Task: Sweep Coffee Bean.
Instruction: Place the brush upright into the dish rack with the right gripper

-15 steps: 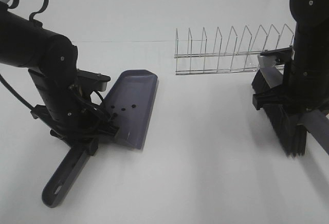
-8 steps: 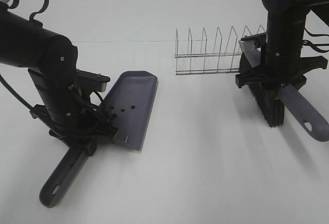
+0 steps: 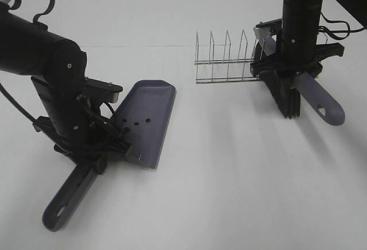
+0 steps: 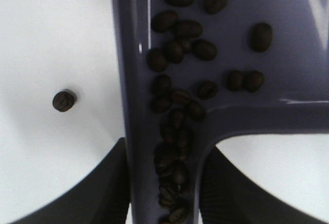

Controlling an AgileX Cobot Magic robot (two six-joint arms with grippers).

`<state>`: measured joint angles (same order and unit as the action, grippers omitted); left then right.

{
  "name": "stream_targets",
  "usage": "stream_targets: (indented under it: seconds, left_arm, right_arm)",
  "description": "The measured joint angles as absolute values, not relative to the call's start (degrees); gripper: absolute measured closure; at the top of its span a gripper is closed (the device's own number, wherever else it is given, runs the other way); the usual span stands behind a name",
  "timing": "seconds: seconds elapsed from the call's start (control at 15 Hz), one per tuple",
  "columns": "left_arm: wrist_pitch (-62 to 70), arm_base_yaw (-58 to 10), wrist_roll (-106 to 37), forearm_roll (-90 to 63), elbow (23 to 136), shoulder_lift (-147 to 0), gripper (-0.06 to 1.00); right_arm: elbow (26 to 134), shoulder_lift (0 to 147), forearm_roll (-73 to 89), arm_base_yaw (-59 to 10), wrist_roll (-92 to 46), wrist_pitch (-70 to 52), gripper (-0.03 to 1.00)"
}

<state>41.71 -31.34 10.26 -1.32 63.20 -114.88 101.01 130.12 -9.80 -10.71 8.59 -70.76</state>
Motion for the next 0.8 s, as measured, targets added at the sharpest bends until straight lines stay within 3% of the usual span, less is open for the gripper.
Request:
stream_targets:
  seconds: [0.33,0.8]
  left_arm:
    - [42.7,-31.3,10.3,-1.3,63.2,-114.9,0.63]
    - [42.7,-31.3,10.3,-1.3,63.2,-114.9,0.63]
  right_arm:
    - [110.9,134.6,-0.6,-6.5,7.2,-70.6,0.68]
    - [113.2,136.5,1.3,-5.6,5.3,-70.6,0.68]
